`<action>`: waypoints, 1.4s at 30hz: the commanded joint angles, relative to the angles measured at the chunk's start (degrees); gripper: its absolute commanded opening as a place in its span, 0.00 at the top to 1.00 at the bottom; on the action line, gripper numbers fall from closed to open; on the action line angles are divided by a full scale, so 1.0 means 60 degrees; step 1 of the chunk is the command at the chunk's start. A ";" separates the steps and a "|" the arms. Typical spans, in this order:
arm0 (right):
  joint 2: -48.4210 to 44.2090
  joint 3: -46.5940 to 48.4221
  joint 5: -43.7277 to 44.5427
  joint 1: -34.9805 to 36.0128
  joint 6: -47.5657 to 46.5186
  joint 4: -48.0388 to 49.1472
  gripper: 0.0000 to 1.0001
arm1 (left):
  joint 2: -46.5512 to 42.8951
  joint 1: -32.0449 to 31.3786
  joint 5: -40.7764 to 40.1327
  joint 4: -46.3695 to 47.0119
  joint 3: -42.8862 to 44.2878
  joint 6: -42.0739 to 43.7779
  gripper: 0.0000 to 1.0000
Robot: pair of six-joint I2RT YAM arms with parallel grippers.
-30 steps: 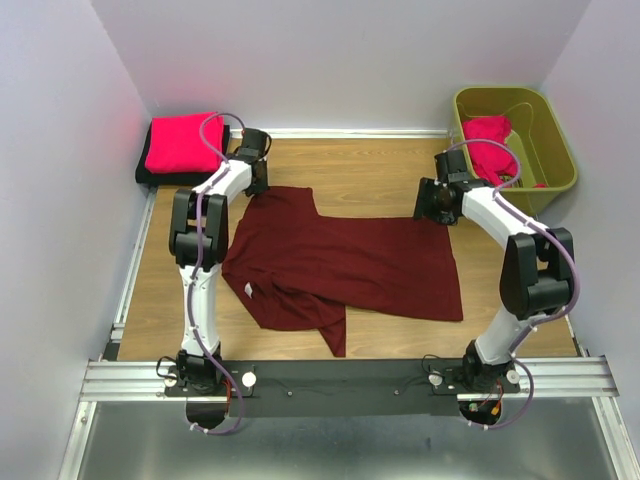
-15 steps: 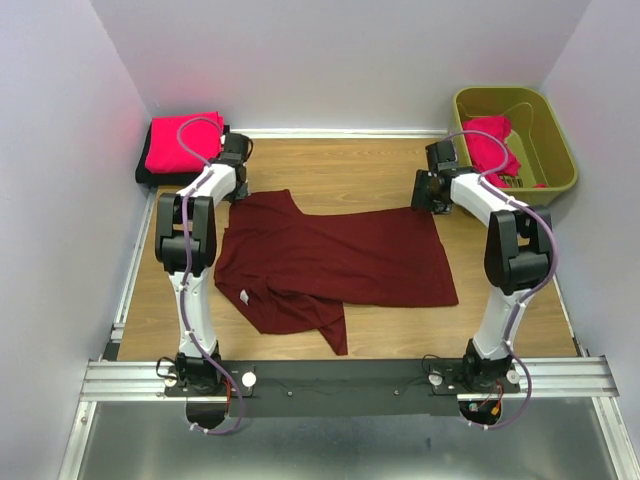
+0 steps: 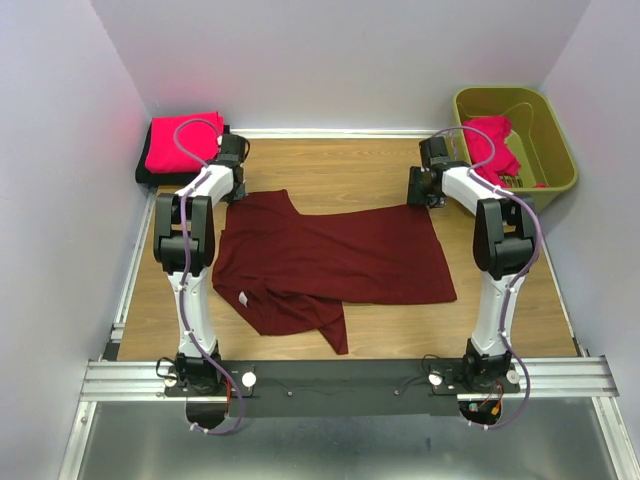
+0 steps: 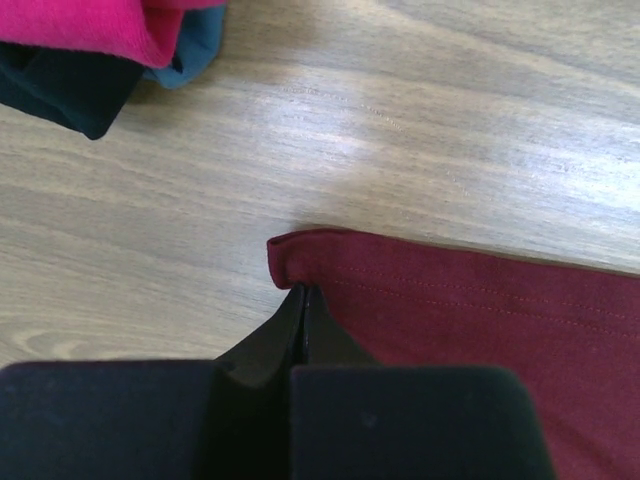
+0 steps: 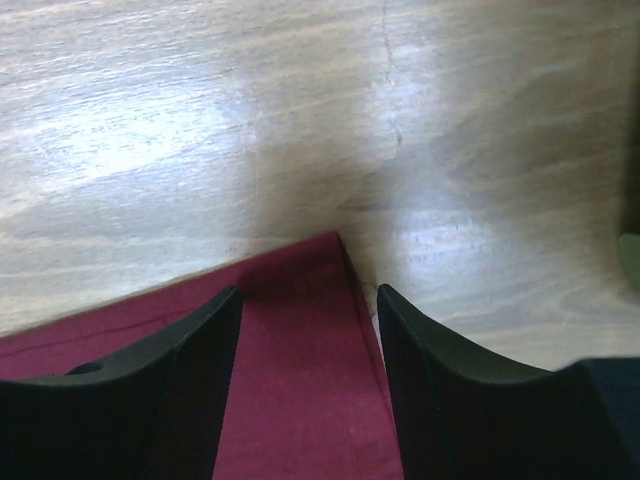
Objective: Fold and stack the t-shirts
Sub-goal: Flatten the tshirt out
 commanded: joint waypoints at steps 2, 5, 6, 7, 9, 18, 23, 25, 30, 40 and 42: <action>0.0481 0.0428 -0.0017 0.0065 -0.0457 0.0105 0.36 | -0.0087 0.0053 0.0072 0.0201 0.0102 -0.0025 1.00; 0.0715 0.0458 -0.0133 0.0065 -0.0575 0.0134 0.37 | -0.0072 0.0053 0.0145 0.0201 0.0088 -0.0010 1.00; 0.0759 0.0458 -0.0177 0.0065 -0.0575 0.0149 0.37 | -0.0072 0.0053 0.0145 0.0201 0.0059 -0.0010 1.00; 0.0847 0.0429 -0.0337 0.0065 -0.0590 0.0163 0.37 | -0.0101 0.0053 0.0101 0.0201 0.0044 0.0004 1.00; 0.0920 0.0253 -0.0441 0.0065 -0.0575 0.0207 0.38 | -0.0131 0.0053 0.0072 0.0230 -0.0015 0.0005 1.00; 0.1067 -0.0596 -0.1232 0.0051 -0.0414 0.0295 0.50 | -0.0350 0.0067 0.0013 0.0274 -0.0263 0.0019 1.00; 0.1053 -0.0758 -0.1335 0.0022 -0.0444 0.0310 0.55 | -0.0467 0.0067 0.0042 0.0318 -0.0351 0.0005 1.00; 0.1038 -0.0773 -0.1320 0.0021 -0.0502 0.0325 0.69 | -0.0526 0.0067 0.0101 0.0333 -0.0352 -0.0010 1.00; 0.0775 -0.0525 -0.1320 0.0022 -0.0546 0.0310 0.92 | -0.0629 0.0096 0.0101 0.0158 0.0217 0.0019 1.00; -0.0850 0.2607 0.0201 -0.0022 -0.0956 0.0310 1.00 | -0.0542 0.0404 0.0027 -0.1247 0.5911 0.0195 1.00; -0.1115 0.3150 0.0685 -0.0052 -0.1073 0.0295 0.99 | -0.0511 0.0521 0.0101 -0.1542 0.7540 0.0268 1.00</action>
